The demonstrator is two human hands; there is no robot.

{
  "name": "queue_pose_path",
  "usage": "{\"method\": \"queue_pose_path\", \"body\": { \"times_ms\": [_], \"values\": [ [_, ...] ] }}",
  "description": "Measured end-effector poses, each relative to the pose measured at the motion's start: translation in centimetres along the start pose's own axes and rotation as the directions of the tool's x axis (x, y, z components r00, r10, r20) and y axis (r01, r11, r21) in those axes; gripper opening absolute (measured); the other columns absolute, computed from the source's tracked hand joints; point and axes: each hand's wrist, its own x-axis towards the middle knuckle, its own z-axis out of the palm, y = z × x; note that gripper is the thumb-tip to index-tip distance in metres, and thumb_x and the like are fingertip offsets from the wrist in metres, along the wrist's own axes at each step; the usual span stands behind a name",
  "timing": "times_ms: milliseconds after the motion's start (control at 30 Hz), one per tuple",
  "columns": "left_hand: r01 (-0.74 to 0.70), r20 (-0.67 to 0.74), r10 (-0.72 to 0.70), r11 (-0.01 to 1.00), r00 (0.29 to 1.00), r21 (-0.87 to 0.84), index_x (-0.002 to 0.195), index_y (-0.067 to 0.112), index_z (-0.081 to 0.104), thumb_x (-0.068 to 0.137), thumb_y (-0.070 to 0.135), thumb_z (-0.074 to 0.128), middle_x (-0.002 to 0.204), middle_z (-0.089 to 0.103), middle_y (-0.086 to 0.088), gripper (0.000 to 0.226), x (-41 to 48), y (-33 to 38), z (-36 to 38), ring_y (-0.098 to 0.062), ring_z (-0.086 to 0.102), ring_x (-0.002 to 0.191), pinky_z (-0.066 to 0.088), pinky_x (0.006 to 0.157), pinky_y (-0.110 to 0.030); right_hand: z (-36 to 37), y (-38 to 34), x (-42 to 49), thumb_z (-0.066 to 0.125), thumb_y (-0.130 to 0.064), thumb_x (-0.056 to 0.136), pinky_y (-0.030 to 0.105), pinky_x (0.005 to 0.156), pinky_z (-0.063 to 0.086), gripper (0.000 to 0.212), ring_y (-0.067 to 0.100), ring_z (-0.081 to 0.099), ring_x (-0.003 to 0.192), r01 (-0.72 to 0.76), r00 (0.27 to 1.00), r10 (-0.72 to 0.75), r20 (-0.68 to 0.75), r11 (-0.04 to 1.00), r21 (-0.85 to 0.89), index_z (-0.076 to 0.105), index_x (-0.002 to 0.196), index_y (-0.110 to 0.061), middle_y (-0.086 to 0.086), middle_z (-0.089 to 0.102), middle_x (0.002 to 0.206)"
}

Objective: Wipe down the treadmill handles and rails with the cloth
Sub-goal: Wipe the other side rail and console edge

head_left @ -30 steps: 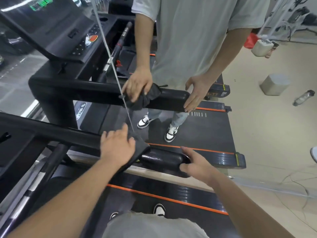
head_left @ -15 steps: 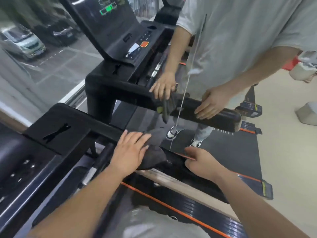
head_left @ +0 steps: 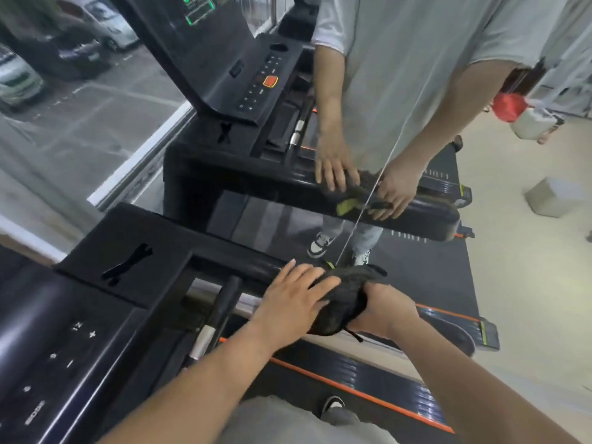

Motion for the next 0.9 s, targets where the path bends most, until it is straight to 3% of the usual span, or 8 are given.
{"method": "queue_pose_path", "body": {
  "times_ms": [67, 167, 300, 500, 633, 733, 800, 900],
  "values": [
    [0.066, -0.004, -0.066, 0.995, 0.998, 0.077, 0.144, 0.032, 0.050, 0.101, 0.039, 0.048, 0.131, 0.060, 0.003, 0.043, 0.5, -4.9, -0.8, -0.023, 0.055, 0.125, 0.034, 0.120, -0.049, 0.0, 0.0, -0.2, 0.068, -0.068, 0.061, 0.033, 0.082, 0.056, 0.063, 0.021, 0.068, 0.104, -0.036, 0.999, 0.037, -0.003, 0.999, 0.036, 0.062, 0.116, -0.038, -0.010, 0.070, 0.105],
    [0.350, -0.046, -0.347, 0.932, 0.937, 0.096, 0.139, 0.029, 0.056, 0.102, 0.042, 0.040, 0.121, 0.066, 0.001, 0.042, 0.3, -10.4, -2.4, -0.026, 0.060, 0.117, 0.034, 0.118, -0.053, -0.4, 0.0, -0.3, 0.069, -0.062, 0.059, 0.031, 0.076, 0.055, 0.064, 0.017, 0.067, 0.097, -0.045, 0.999, 0.045, -0.002, 0.997, 0.065, 0.060, 0.120, -0.046, -0.013, 0.069, 0.096],
    [0.538, -0.139, -0.523, 0.838, 0.841, 0.098, 0.134, 0.024, 0.061, 0.099, 0.036, 0.050, 0.124, 0.065, -0.002, 0.039, 0.7, -7.2, -2.2, -0.029, 0.054, 0.122, 0.029, 0.118, -0.059, -0.6, -0.3, -0.3, 0.070, -0.060, 0.054, 0.029, 0.071, 0.054, 0.068, 0.015, 0.066, 0.091, -0.064, 0.998, 0.064, 0.000, 0.994, 0.085, 0.060, 0.121, -0.048, -0.013, 0.067, 0.090],
    [0.189, -0.082, -0.192, 0.981, 0.978, -0.040, 0.140, 0.035, 0.050, 0.097, 0.031, 0.053, 0.138, 0.051, 0.006, 0.043, -1.0, 2.2, 0.9, -0.027, 0.043, 0.138, 0.023, 0.123, -0.057, -0.3, 0.1, -0.2, 0.075, -0.059, 0.063, 0.030, 0.077, 0.056, 0.059, 0.017, 0.068, 0.101, -0.033, 0.999, 0.035, -0.019, 0.997, 0.072, 0.061, 0.118, -0.044, -0.013, 0.070, 0.100],
    [-0.085, -0.036, 0.089, 0.990, 0.995, 0.109, 0.140, 0.032, 0.056, 0.093, 0.025, 0.058, 0.136, 0.058, 0.000, 0.047, -1.4, -4.6, 0.1, -0.026, 0.053, 0.132, 0.034, 0.120, -0.051, 0.0, 0.0, -0.2, 0.072, -0.060, 0.063, 0.028, 0.074, 0.052, 0.057, 0.017, 0.068, 0.102, -0.050, 0.998, 0.053, -0.030, 0.995, 0.084, 0.060, 0.117, -0.045, -0.013, 0.071, 0.104],
    [0.164, -0.087, -0.152, 0.975, 0.984, 0.150, 0.139, 0.027, 0.058, 0.096, 0.029, 0.049, 0.127, 0.064, -0.004, 0.044, -1.1, -11.4, -1.7, -0.028, 0.060, 0.119, 0.032, 0.119, -0.049, 0.0, 0.2, -0.3, 0.069, -0.060, 0.059, 0.027, 0.068, 0.045, 0.056, 0.016, 0.068, 0.098, -0.059, 0.998, 0.062, -0.033, 0.994, 0.088, 0.060, 0.112, -0.044, -0.015, 0.066, 0.092],
    [0.392, -0.123, -0.377, 0.910, 0.918, 0.132, 0.139, 0.023, 0.057, 0.103, 0.032, 0.043, 0.126, 0.064, -0.003, 0.040, -0.6, -12.1, -2.4, -0.028, 0.057, 0.120, 0.030, 0.120, -0.050, 0.1, 0.2, -0.2, 0.068, -0.059, 0.060, 0.027, 0.068, 0.043, 0.048, 0.017, 0.067, 0.098, -0.065, 0.997, 0.068, -0.030, 0.994, 0.091, 0.058, 0.104, -0.043, -0.015, 0.062, 0.089],
    [0.609, -0.220, -0.584, 0.791, 0.781, 0.062, 0.135, 0.020, 0.062, 0.099, 0.029, 0.056, 0.128, 0.063, -0.007, 0.037, 0.5, -7.6, -1.7, -0.032, 0.052, 0.125, 0.027, 0.119, -0.058, -0.2, 0.0, -0.4, 0.068, -0.059, 0.059, 0.027, 0.069, 0.044, 0.047, 0.018, 0.067, 0.099, -0.061, 0.998, 0.064, -0.026, 0.994, 0.092, 0.058, 0.103, -0.044, -0.014, 0.063, 0.089]
  ]
}}
